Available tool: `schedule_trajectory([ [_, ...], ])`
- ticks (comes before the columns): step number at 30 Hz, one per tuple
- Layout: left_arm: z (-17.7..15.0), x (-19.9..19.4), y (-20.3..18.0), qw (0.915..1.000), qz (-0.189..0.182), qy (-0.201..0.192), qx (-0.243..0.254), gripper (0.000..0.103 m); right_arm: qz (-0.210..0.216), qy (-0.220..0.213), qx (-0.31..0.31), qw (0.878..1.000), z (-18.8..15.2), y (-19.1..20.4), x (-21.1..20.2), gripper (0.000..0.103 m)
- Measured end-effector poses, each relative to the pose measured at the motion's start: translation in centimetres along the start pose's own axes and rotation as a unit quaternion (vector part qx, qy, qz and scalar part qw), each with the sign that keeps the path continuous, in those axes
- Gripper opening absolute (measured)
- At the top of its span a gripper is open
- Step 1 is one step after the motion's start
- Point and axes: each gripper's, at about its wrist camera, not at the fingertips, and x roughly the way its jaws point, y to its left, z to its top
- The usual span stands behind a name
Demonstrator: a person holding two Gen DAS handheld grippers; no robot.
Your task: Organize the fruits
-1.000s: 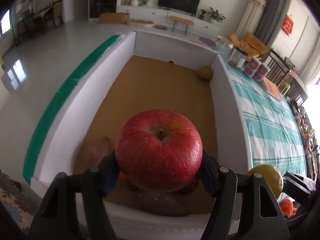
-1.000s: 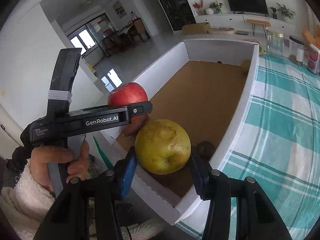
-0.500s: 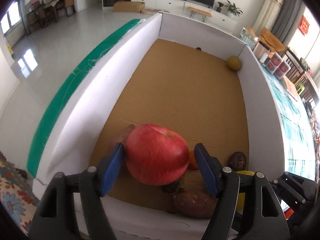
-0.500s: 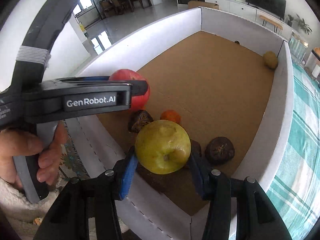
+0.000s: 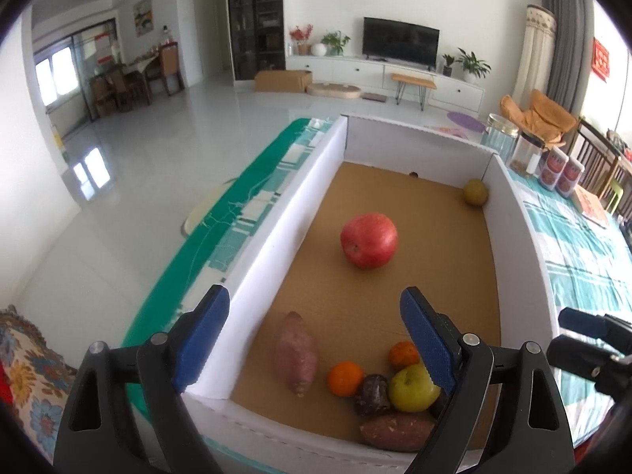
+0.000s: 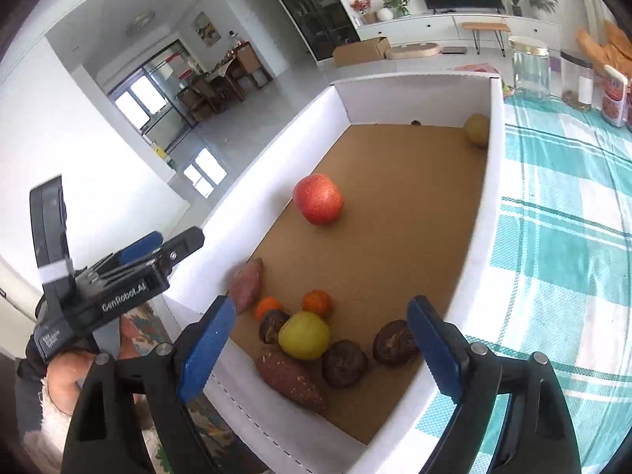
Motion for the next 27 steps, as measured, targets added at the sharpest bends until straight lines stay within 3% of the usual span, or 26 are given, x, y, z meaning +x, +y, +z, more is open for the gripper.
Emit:
schedule_trajectory([
  [3, -0.1, -1.4, -1.5, 0.9986, 0.041, -0.017, 0.029, 0.09, -0.019, 0.0, 0.017, 1.0, 0.3, -0.9, -1.7, 0.096],
  [8, -0.7, -3.0, -3.5, 0.9976, 0.043, -0.027, 0.047, 0.09, -0.089, 0.008, 0.011, 0.996, -1.4, -1.1, -3.5, 0.096],
  [14, -1.2, -2.0, -5.2, 0.9928, 0.079, 0.016, 0.089, 0.09, -0.133, 0.03, -0.034, 0.99, -3.3, 0.5, -3.8, 0.096],
  [20, -1.7, -2.5, -4.8, 0.9928, 0.076, 0.02, 0.091, 0.09, -0.169, 0.036, -0.076, 0.982, -3.9, 2.5, -3.4, 0.096],
  [27, -1.8, -2.3, -4.3, 0.9936, 0.069, 0.024, 0.086, 0.09, -0.178, 0.046, -0.087, 0.979, -4.2, 3.4, -2.8, 0.096],
])
